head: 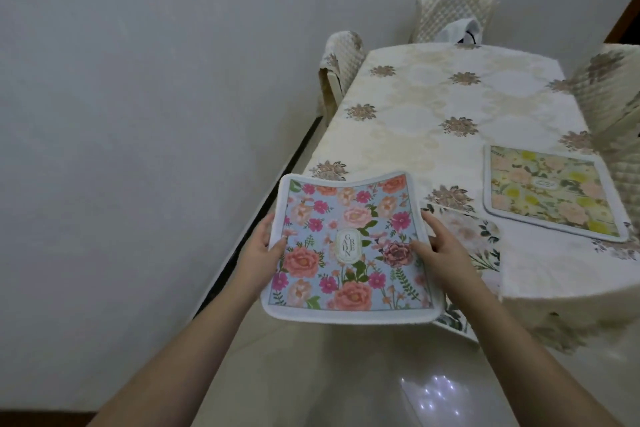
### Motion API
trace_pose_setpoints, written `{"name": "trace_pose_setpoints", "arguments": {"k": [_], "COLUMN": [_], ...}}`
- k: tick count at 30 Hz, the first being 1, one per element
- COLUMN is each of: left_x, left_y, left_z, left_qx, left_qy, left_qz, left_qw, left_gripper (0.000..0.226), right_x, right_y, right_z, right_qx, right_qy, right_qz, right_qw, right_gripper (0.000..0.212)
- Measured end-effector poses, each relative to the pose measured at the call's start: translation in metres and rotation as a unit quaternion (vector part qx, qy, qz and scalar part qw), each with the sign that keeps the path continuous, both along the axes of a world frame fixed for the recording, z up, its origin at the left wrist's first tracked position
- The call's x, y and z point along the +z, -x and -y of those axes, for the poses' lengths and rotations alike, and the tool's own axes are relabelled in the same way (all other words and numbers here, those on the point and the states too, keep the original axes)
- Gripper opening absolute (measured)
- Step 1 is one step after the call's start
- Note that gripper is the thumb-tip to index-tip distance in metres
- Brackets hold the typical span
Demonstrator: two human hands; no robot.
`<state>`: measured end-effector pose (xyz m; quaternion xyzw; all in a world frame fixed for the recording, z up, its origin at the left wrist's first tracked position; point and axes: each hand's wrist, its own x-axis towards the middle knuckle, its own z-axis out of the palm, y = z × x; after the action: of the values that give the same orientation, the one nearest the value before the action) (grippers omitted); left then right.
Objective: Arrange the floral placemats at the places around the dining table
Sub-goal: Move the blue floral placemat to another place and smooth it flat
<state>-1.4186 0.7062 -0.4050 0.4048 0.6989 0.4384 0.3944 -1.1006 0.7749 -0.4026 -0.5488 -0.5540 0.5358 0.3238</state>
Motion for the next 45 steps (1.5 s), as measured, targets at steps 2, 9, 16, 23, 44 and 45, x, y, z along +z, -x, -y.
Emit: {"name": "trace_pose_setpoints", "arguments": {"k": [2,9,16,23,44,45], "left_x": [-0.005,-0.014,0.004,0.03,0.083,0.083], "left_y": [0.029,0.136,0.254,0.319,0.331,0.331], "left_z": [0.01,0.029,0.041,0.032,-0.213,-0.222], "left_qx": [0.026,0.083,0.073,0.079,0.039,0.038], "left_qy": [-0.003,-0.003,-0.024,-0.033,-0.033,-0.035], "left_qz": [-0.006,-0.021,-0.041,-0.021,0.037,0.044], "left_qw": [1.0,0.996,0.996,0.996,0.998,0.998], "left_gripper": [0.05,0.049,0.051,0.052,0.054,0.053], "right_x": [-0.002,0.002,0.008,0.027,0.059,0.06], "right_y": [0.03,0.162,0.286,0.341,0.331,0.33], "right_z": [0.001,0.005,0.009,-0.004,-0.229,-0.237], "right_qx": [0.023,0.073,0.071,0.068,0.004,0.003], "right_qy": [-0.001,-0.023,-0.028,-0.048,-0.026,-0.026], "right_qz": [0.011,0.061,0.04,0.042,-0.017,-0.018], "right_qw": [1.0,0.995,0.996,0.996,1.0,0.999], "right_gripper": [0.052,0.056,0.049,0.052,0.05,0.05]}}
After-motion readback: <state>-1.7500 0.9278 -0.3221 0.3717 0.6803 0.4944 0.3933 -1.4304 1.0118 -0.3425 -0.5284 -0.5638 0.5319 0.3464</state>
